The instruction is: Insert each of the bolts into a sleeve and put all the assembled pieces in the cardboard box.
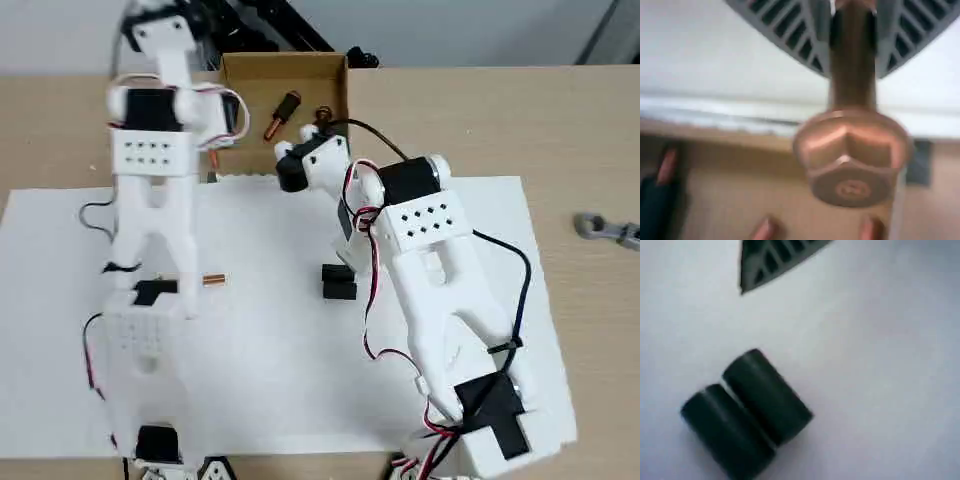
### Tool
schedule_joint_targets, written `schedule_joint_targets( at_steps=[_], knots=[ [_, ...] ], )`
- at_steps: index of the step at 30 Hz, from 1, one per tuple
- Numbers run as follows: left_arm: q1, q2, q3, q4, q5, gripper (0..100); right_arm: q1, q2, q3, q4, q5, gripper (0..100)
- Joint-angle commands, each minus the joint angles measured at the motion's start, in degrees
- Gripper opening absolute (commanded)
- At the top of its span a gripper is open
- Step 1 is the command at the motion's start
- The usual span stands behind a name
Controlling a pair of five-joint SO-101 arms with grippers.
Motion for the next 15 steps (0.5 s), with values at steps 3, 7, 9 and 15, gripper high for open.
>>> schedule_joint_targets(
  at_steps=[3,7,9,15],
  knots=[
    [-1.67,-18.20,3.91,0.88,-4.84,1,-0.13,2.24,1.93,-3.47,2.37,18.8],
    [-2.81,-31.12,10.42,0.88,-8.26,1,-0.13,7.52,2.20,-5.05,2.46,19.1],
    [-3.60,-37.27,14.81,0.88,-9.41,1,-0.13,9.71,2.11,-6.73,4.04,19.1],
    [-8.09,-54.33,32.04,0.79,-12.57,1,-0.48,12.35,2.02,-9.54,13.89,18.8]
  ],
)
